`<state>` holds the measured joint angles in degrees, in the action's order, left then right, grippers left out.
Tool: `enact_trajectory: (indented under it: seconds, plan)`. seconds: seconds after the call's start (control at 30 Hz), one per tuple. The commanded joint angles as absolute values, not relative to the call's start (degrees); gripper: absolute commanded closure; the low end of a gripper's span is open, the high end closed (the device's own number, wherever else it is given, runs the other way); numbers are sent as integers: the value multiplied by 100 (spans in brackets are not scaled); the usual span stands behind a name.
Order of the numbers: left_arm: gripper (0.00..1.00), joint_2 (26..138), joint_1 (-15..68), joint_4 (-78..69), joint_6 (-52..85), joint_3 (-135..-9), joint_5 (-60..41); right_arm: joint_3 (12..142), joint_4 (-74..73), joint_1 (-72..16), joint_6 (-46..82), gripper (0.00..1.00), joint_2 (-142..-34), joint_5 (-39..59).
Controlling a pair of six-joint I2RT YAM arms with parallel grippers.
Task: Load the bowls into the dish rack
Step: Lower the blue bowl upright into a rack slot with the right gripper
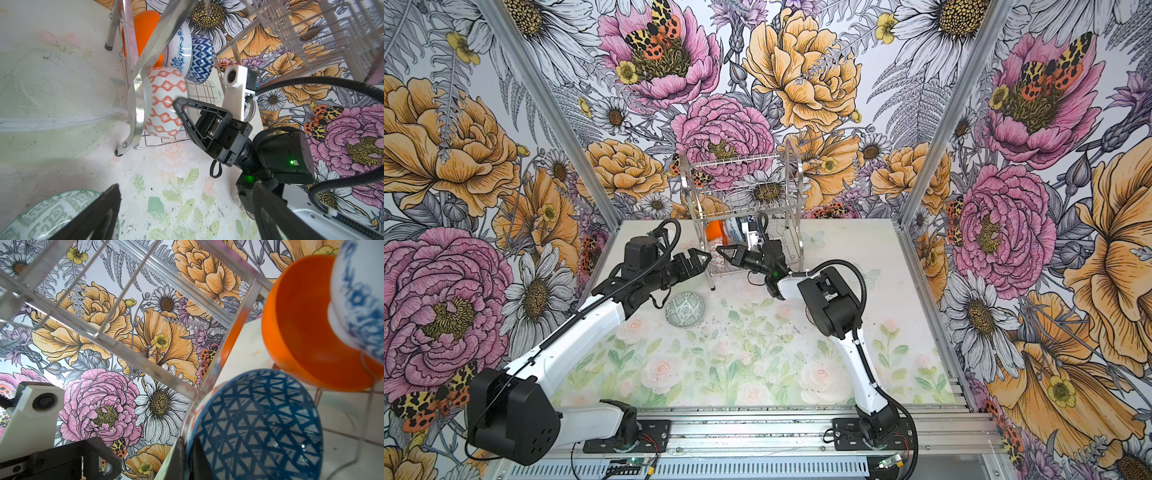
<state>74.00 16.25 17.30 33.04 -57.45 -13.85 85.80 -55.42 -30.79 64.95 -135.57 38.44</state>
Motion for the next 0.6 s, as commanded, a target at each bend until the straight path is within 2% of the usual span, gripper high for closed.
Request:
enact_trajectory:
  seconds: [0.0, 0.57]
  plan:
    - [1, 7321, 1564, 1622, 3342, -5690, -1450, 8759, -5754, -3131, 6610, 100, -13654, 3927]
    - [1, 7306, 1543, 1626, 3340, -5702, -1436, 8341, -5164, -3095, 6431, 100, -13359, 3542]
